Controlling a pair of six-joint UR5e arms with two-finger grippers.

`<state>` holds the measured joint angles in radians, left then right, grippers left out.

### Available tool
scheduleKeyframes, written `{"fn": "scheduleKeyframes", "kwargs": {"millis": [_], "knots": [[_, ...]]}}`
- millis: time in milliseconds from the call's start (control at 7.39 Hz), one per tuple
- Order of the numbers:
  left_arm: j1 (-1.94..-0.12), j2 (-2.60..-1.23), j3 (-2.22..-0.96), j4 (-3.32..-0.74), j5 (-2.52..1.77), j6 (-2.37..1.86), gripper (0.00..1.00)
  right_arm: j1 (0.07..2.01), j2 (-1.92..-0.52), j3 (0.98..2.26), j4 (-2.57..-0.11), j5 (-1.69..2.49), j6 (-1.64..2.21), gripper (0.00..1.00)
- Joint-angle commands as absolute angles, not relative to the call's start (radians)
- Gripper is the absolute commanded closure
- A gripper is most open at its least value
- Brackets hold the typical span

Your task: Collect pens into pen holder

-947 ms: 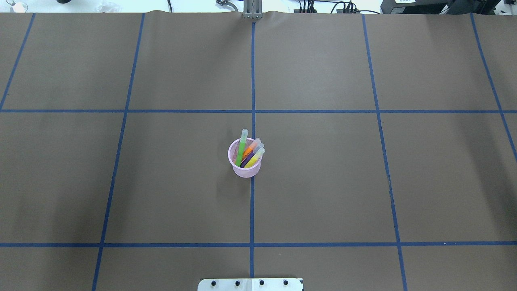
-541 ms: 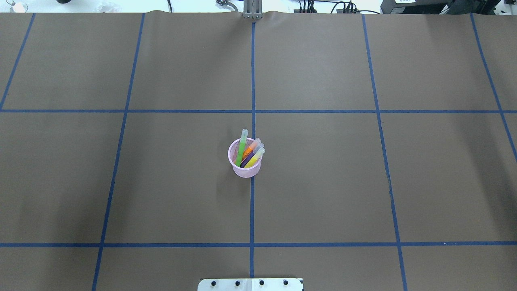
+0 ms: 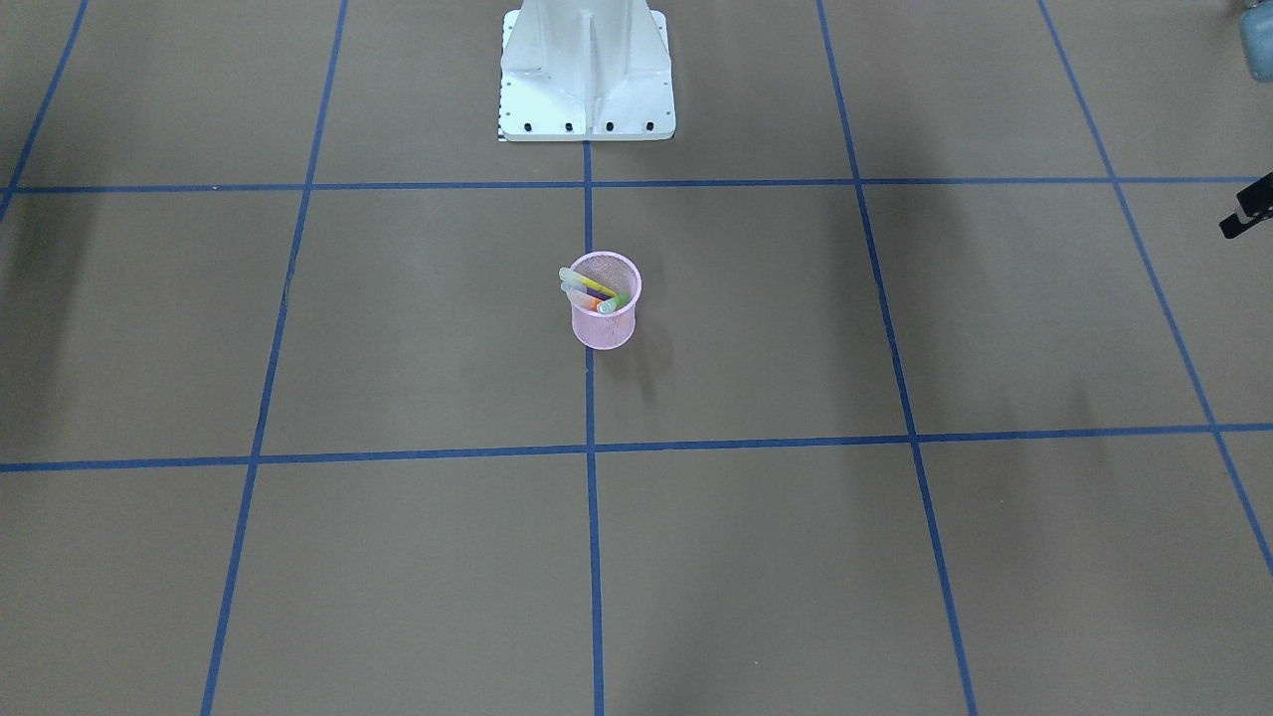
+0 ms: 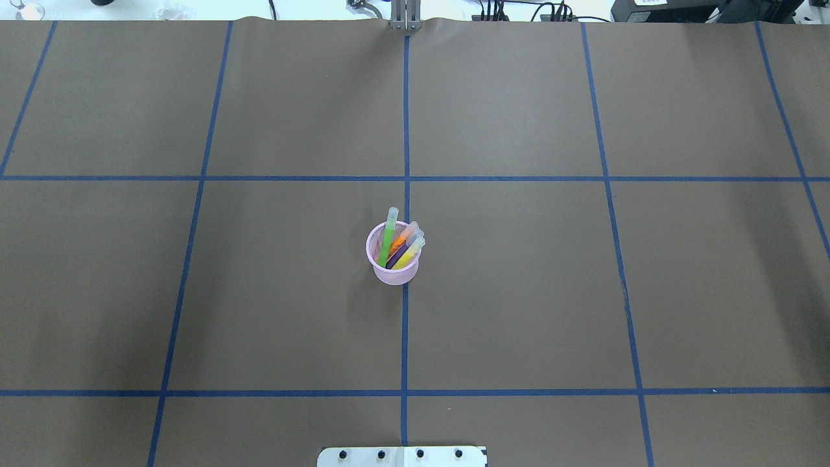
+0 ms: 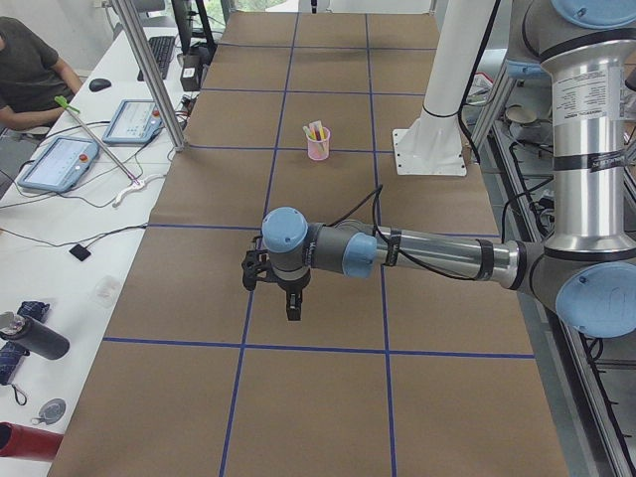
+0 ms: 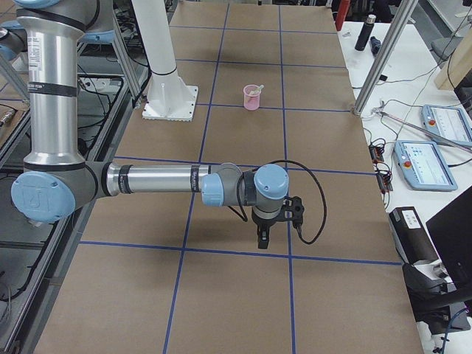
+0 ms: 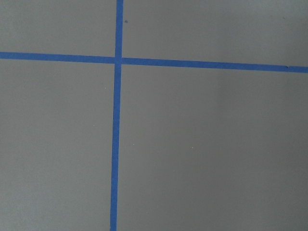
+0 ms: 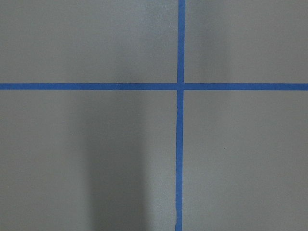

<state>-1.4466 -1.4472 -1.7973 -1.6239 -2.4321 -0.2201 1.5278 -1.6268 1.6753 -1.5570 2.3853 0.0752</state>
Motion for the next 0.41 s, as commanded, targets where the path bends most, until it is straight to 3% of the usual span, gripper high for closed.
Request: {"fn": "scheduleKeyframes", "kwargs": {"millis": [0,270], "knots": [[-1.447,-1.447,-1.798,-1.624,-2.437,-0.216,0.0,1.528,-1.626,1.678,-1.557,2.385,0.075,0.0],[-1.447,-1.445,-1.812,-1.624,-2.437,-0.218,0.0,1.528,-1.626,1.68,-1.557,2.385,0.075,0.0]]}}
